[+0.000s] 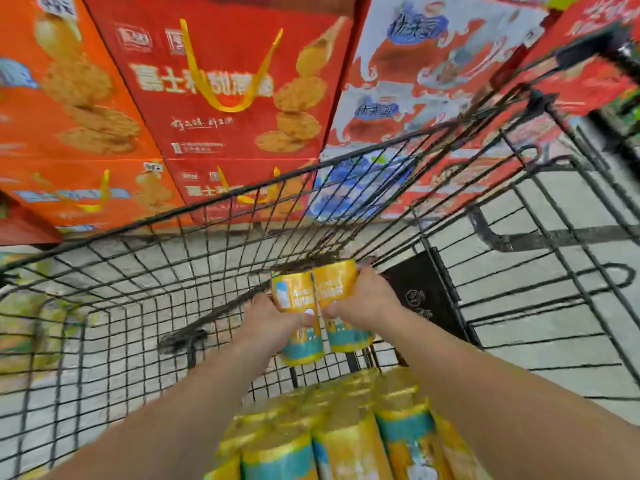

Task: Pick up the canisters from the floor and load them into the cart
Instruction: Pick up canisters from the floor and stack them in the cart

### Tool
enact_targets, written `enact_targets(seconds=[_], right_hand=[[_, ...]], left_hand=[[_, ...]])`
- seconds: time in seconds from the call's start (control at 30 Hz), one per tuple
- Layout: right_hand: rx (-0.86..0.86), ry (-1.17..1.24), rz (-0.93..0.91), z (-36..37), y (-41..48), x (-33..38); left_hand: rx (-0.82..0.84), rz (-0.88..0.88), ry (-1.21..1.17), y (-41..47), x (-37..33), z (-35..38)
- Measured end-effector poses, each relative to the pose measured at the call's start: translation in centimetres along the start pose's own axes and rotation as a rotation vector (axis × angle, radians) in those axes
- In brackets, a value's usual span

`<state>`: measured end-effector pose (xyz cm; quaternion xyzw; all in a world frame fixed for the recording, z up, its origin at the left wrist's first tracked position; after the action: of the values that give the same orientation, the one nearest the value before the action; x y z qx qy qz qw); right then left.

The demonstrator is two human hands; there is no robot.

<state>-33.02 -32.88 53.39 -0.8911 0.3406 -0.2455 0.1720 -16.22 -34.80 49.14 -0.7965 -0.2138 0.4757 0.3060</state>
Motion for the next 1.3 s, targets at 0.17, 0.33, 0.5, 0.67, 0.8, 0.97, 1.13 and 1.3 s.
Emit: enact_targets(seconds=[0.17, 0.33, 0.5, 0.67, 0.8, 0.97, 1.13, 1.3], right_hand=[[0.263, -0.365, -0.09, 4.8, 5.4, -2.1], [0.376, -0.448, -0.077, 6.1, 7.3, -4.0], [0.42, -0.472, -0.046, 7.2, 7.3, -5.8], [0.535, -0.403, 0.02, 6.4, 7.0, -5.5], [0.514, -0.438, -0.039, 4.7, 6.1, -4.0], [0.316, -0.138, -0.095, 1.8, 3.5, 1.5], [0.229, 0.28, -0.151, -0.6, -2.5, 10.9], [0.103, 0.367, -0.369, 0.2, -11.5, 23.0]], left_hand=[[0.088, -0.189, 0.117, 4.3, 2.2, 4.7], [0.18, -0.251, 0.238, 5.9, 3.8, 7.1], [0.414, -0.317, 0.23, 5.7, 5.3, 9.2], [0.493, -0.345, 0.281, 5.1, 4.8, 8.5], [0.423, -0.272, 0.314, 4.1, 2.7, 6.4], [0.198, -0.09, 0.046, 1.7, -1.4, -0.4], [0.116, 0.067, -0.216, -2.4, -4.8, -11.5], [0.053, 0.276, -0.417, -6.5, -5.0, -26.3]])
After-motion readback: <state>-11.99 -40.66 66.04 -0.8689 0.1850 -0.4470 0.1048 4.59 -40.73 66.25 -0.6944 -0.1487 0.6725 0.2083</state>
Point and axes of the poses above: each hand's wrist, its own y-axis towards the middle knuckle, its own z-axis out of the palm, x = y × z, the point moved 2 cm from there along y, towards the middle knuckle, and after that the axes turned 10 degrees about -x, right-handed, at the moved point
